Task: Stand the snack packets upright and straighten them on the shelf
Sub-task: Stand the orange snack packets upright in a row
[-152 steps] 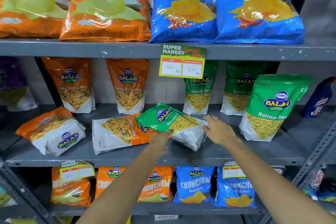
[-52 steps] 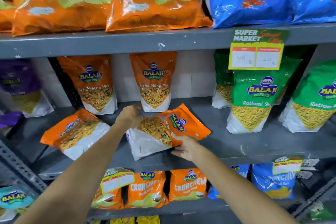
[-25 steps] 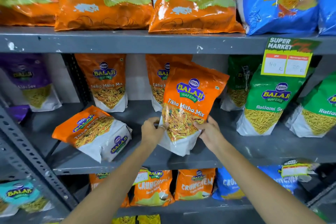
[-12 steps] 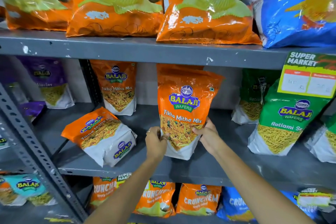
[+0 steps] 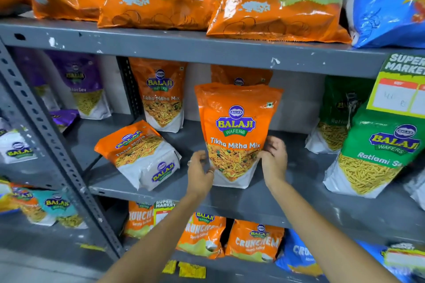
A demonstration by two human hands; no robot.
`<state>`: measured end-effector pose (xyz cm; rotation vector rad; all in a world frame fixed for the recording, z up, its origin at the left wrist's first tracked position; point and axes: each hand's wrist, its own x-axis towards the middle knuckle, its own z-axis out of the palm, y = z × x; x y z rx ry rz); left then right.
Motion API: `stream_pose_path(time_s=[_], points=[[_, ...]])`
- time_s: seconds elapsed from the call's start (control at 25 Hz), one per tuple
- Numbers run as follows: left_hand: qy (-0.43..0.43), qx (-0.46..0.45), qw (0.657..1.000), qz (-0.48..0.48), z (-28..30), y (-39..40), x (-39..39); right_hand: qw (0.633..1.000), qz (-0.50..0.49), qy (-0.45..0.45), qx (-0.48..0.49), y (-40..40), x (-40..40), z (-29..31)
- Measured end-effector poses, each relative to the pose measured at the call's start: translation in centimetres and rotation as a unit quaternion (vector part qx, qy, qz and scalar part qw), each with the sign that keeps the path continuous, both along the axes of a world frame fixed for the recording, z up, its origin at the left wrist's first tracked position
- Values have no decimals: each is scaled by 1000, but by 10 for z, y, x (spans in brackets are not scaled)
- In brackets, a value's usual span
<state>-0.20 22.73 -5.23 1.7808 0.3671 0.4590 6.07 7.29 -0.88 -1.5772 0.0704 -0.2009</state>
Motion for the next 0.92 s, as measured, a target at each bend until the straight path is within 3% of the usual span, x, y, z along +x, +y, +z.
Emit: stream_pose_path(time_s=[0.08,0.16,0.44,0.64,0.84,0.92], points=[[-12,1,999,38,11,8,-9,994,-75,-79,-32,1,-12,5],[-28,-3,995,91,23,20,-19,983,-90,-143,-78,5,-21,10],[-12,37,968,249,36,80,-59,966,37,-217,-133,53,-48,16],[78,38,957,278,30,132,-68,961,118,-201,-149,109,-47,14],[241,-64,942,224,22,180,-47,956,174,-81,-220,167,-23,3],[261,-185,933,164,23,185,-42,946,202,-14,-255,185,-13,0]])
